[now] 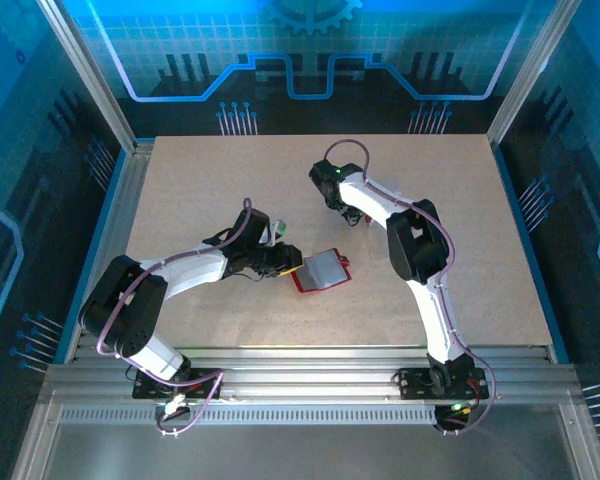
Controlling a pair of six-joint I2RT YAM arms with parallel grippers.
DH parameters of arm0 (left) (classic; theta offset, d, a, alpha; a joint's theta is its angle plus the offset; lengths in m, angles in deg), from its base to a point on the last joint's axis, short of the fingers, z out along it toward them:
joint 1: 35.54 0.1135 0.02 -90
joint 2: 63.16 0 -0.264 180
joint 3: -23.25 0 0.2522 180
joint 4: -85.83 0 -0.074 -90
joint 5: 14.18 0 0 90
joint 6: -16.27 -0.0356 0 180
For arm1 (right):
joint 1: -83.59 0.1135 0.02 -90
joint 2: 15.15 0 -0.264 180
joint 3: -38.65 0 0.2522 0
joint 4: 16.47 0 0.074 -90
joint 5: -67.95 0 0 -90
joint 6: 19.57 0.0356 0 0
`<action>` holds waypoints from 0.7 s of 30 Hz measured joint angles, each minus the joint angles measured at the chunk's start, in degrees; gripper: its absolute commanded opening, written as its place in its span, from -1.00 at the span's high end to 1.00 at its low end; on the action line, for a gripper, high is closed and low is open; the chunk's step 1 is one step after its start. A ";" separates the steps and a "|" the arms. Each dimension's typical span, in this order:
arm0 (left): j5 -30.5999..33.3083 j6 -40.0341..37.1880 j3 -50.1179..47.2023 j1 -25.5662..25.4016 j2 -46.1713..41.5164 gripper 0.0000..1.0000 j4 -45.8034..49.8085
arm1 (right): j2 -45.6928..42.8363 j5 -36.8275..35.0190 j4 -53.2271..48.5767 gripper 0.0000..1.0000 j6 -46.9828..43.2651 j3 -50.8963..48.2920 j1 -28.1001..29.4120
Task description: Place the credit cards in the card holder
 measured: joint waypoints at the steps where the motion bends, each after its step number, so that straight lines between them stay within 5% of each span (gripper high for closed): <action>1: 0.00 0.00 0.00 0.00 0.00 0.36 -0.02 | -0.02 0.00 -0.09 0.41 0.02 0.00 0.00; 21: 0.00 0.02 -0.02 0.00 0.00 0.36 -0.20 | -0.37 0.07 -2.58 0.60 0.04 1.25 0.02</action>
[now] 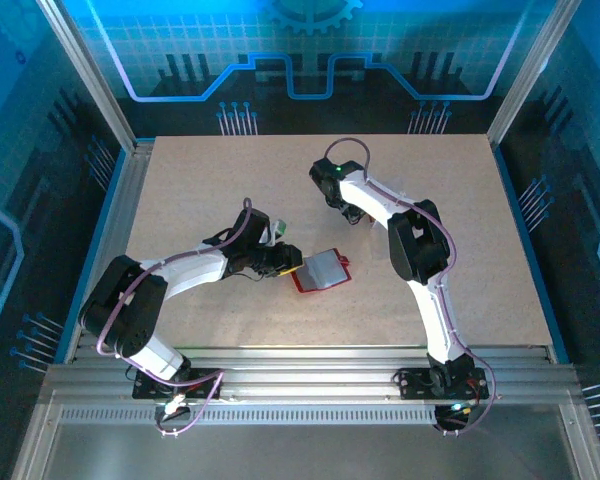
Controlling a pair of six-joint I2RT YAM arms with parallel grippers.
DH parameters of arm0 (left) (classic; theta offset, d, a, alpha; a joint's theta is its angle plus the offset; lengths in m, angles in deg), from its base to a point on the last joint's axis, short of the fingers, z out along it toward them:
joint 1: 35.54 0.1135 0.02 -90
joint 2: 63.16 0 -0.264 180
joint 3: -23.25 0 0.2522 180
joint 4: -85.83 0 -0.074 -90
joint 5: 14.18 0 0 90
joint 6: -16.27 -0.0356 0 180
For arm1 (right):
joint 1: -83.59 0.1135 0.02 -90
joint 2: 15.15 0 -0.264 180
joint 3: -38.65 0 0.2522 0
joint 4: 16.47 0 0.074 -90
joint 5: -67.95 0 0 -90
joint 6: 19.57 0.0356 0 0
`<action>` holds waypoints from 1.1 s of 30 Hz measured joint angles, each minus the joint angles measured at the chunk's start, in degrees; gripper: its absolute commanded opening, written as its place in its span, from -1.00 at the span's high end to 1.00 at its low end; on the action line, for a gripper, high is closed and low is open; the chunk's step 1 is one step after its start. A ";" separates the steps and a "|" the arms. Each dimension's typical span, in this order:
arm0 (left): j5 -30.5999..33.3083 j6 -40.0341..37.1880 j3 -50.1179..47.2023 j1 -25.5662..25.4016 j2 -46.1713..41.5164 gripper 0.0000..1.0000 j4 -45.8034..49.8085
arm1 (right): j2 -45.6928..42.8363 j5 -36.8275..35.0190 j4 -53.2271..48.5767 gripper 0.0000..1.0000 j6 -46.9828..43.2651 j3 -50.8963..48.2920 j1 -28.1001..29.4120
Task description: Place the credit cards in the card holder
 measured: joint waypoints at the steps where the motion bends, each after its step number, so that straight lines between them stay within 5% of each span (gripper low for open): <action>1: 0.00 -0.02 0.00 0.00 0.00 0.36 0.00 | 0.00 0.00 -0.04 0.61 0.02 0.02 0.02; 10: 0.00 0.00 -0.35 0.00 0.00 0.36 -0.17 | -0.37 3.04 -0.87 0.70 0.02 0.24 0.04; 19: -0.04 -0.02 -0.55 0.00 -0.02 0.36 -0.24 | -0.46 6.54 -1.53 0.99 0.90 0.92 0.04; 33: 0.46 -1.68 -0.55 -0.17 -5.75 0.17 3.58 | -6.86 7.82 -1.86 1.00 1.09 1.51 1.44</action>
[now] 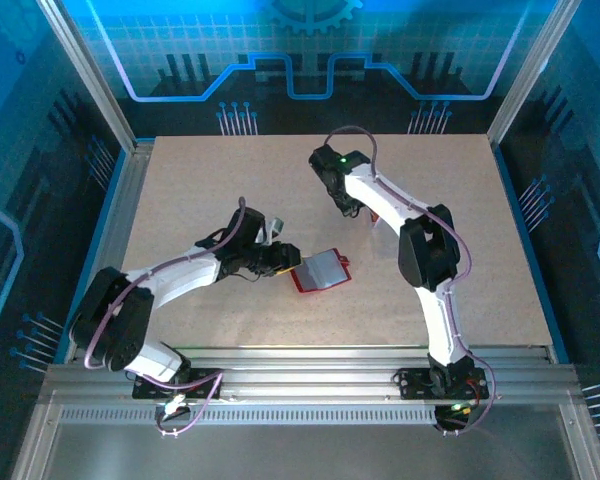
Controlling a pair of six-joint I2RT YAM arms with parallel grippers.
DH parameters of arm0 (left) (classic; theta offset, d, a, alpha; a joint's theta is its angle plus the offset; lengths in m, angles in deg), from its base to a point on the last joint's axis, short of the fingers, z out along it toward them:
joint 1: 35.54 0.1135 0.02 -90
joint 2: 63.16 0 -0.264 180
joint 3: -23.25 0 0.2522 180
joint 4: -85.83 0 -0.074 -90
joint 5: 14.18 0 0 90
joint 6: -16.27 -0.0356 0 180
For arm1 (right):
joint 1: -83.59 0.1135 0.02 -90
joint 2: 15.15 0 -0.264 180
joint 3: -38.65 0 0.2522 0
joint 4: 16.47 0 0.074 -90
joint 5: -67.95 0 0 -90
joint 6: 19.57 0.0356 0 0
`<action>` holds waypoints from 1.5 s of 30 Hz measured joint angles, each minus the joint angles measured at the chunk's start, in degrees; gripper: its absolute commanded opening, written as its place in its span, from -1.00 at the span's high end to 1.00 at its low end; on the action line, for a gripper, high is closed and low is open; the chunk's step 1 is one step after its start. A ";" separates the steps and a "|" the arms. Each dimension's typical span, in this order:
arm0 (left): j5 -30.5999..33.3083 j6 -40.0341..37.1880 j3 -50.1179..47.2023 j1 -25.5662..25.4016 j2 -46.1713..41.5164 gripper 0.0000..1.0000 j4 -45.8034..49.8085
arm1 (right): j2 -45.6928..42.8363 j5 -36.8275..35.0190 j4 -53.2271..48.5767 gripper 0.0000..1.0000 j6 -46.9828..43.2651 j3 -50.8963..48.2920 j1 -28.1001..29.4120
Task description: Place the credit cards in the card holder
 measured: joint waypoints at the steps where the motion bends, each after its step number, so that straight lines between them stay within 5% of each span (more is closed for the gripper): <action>1: 0.57 -0.42 0.04 -0.31 -0.76 0.16 0.85 | -0.87 0.09 0.17 1.00 0.00 -0.11 0.39; 11: 9.75 -7.52 8.96 -7.54 2.54 0.32 13.62 | -25.79 18.36 16.61 1.00 4.11 -27.96 2.73; 21: 14.40 -9.62 9.66 -8.35 11.13 0.35 16.26 | -42.03 37.77 41.33 1.00 12.94 -56.72 2.84; 34: 17.57 -10.82 6.95 -8.35 13.53 0.36 15.93 | -39.56 50.29 80.28 1.00 24.52 -78.58 4.59; 45: 17.81 -10.84 6.49 -8.33 13.53 0.36 15.06 | -32.70 50.90 92.59 1.00 26.60 -79.49 5.09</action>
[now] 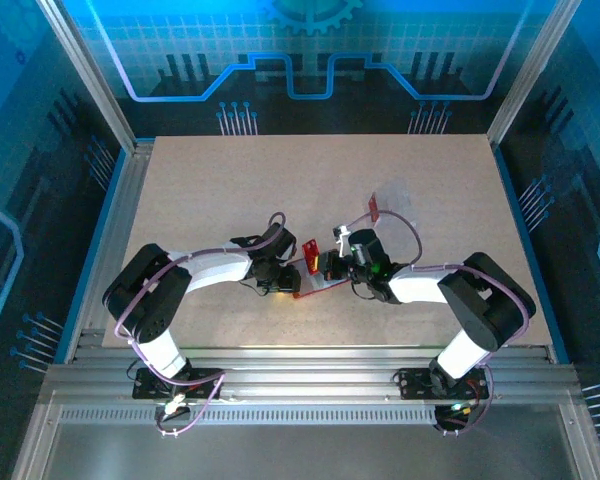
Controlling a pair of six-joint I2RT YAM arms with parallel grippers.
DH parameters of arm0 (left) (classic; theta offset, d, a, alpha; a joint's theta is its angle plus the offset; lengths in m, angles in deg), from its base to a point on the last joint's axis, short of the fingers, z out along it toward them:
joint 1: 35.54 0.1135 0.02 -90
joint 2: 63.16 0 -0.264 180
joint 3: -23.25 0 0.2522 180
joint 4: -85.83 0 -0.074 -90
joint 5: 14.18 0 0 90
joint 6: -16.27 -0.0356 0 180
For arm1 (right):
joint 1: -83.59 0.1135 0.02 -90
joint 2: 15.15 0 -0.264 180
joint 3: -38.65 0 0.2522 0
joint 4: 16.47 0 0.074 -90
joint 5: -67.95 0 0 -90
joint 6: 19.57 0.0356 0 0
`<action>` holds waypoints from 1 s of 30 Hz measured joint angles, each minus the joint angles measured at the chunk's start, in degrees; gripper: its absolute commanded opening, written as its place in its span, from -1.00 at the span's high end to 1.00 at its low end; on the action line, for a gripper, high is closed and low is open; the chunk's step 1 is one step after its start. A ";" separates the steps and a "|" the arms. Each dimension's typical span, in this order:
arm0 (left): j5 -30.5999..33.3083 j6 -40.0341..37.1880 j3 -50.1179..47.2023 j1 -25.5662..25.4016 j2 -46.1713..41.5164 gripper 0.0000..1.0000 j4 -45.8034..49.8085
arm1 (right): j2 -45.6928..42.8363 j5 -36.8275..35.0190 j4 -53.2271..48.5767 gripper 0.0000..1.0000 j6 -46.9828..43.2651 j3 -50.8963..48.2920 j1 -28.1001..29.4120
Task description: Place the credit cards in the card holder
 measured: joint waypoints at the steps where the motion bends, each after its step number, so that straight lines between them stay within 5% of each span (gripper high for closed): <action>1: 0.00 0.00 -0.07 0.00 0.00 0.37 -0.07 | 0.28 -0.02 0.24 1.00 0.00 -0.15 0.00; 30: -0.46 0.02 -0.57 0.37 0.04 0.38 -0.85 | -0.09 3.39 -2.19 1.00 -1.11 1.29 -1.05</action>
